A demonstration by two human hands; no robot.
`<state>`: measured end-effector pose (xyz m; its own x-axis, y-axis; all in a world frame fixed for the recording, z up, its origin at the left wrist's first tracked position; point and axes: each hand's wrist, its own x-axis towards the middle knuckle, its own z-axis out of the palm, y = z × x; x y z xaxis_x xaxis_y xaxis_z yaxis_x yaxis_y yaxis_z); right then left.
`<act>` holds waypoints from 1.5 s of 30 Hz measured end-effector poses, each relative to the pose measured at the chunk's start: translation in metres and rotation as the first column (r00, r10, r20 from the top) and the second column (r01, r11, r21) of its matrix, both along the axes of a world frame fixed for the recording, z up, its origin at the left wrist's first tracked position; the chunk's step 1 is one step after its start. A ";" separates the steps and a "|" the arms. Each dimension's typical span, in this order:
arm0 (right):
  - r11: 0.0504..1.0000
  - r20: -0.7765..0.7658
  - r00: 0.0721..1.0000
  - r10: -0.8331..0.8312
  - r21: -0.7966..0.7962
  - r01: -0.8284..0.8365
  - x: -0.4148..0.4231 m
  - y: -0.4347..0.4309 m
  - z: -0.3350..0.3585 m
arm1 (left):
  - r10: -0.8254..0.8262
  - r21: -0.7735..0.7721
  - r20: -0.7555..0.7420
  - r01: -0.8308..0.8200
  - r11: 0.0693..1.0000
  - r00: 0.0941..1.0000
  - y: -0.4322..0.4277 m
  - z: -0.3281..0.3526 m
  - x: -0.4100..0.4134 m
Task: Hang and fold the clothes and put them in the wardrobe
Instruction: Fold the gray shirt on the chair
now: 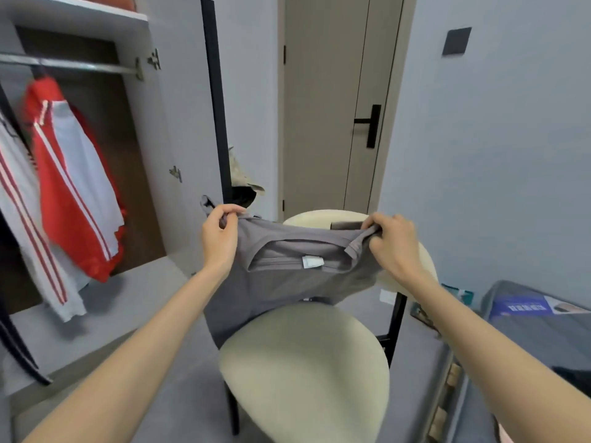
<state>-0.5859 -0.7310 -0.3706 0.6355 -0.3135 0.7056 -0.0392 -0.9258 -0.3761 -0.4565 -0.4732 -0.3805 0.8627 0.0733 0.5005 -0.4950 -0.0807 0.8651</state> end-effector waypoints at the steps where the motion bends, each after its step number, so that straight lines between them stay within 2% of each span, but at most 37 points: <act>1: 0.999 -0.035 0.999 0.009 0.037 -0.007 -0.012 0.001 -0.012 | 0.011 0.001 -0.009 -0.011 1.000 1.000 0.001 -0.011 -0.014; 5: 0.967 -0.151 0.985 0.085 0.250 -0.045 -0.054 0.003 -0.050 | 0.074 0.032 -0.064 -0.072 0.997 0.995 0.009 -0.053 -0.058; 8: 0.950 -0.309 0.939 0.150 0.310 -0.050 -0.081 0.001 -0.079 | 0.113 0.089 -0.145 -0.101 0.991 0.983 0.017 -0.084 -0.081; 10: 0.940 -0.454 0.862 0.227 0.335 -0.071 -0.096 0.002 -0.102 | 0.131 0.145 -0.236 -0.099 0.984 0.963 0.024 -0.109 -0.093; 13: 0.918 -0.630 0.695 0.348 0.378 -0.117 -0.116 0.009 -0.138 | 0.113 0.188 -0.384 -0.042 0.981 0.916 0.034 -0.152 -0.109; 16: 0.898 -0.721 0.554 0.416 0.422 -0.125 -0.129 0.015 -0.172 | 0.135 0.242 -0.499 -0.012 0.970 0.856 0.044 -0.190 -0.121; 19: 0.883 -0.748 0.488 0.449 0.456 -0.114 -0.131 0.014 -0.193 | 0.150 0.254 -0.590 0.006 0.967 0.793 0.047 -0.214 -0.120; 23: 0.885 -0.734 0.525 0.432 0.457 -0.090 -0.109 0.004 -0.195 | 0.167 0.233 -0.675 -0.008 0.972 0.719 0.042 -0.227 -0.097; 27: 0.918 -0.746 0.564 0.354 0.392 -0.058 -0.064 -0.011 -0.198 | 0.166 0.221 -0.699 -0.011 0.975 0.696 0.026 -0.236 -0.059; 29: 0.958 -0.774 0.579 0.257 0.285 -0.045 -0.038 -0.016 -0.203 | 0.156 0.203 -0.721 -0.009 0.979 0.675 0.016 -0.241 -0.039; 33: 1.000 -0.712 0.702 -0.019 -0.006 0.021 -0.002 -0.019 -0.226 | -0.057 -0.096 -0.787 -0.031 0.995 0.614 -0.003 -0.251 -0.022; 35: 0.997 -0.671 0.738 -0.076 -0.074 0.036 0.003 -0.019 -0.243 | -0.108 -0.129 -0.771 0.013 0.992 0.628 -0.008 -0.265 -0.023; 36: 0.994 -0.687 0.721 -0.094 -0.099 0.034 0.002 -0.019 -0.253 | -0.100 -0.074 -0.758 0.067 0.995 0.644 -0.008 -0.274 -0.025; 38: 0.995 -0.751 0.652 -0.098 -0.074 0.064 -0.001 -0.019 -0.274 | -0.018 0.159 -0.716 0.188 0.969 0.698 -0.006 -0.290 -0.030; 41: 0.955 -0.818 0.574 -0.032 0.145 0.258 -0.016 -0.019 -0.299 | 0.099 0.461 -0.602 0.244 0.853 0.792 0.001 -0.310 -0.034; 43: 0.874 -0.811 0.584 0.039 0.310 0.373 -0.030 -0.018 -0.312 | 0.124 0.586 -0.553 0.279 0.761 0.824 0.000 -0.318 -0.039; 45: 0.774 -0.773 0.631 0.055 0.433 0.462 -0.041 -0.016 -0.321 | 0.099 0.707 -0.495 0.334 0.624 0.863 -0.011 -0.320 -0.046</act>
<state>-0.6269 -0.7472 -0.6918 0.6955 -0.6526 -0.3006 -0.6869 -0.4811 -0.5447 -0.5021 -0.4842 -0.7010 0.9586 -0.2571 -0.1225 -0.1266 -0.7699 0.6254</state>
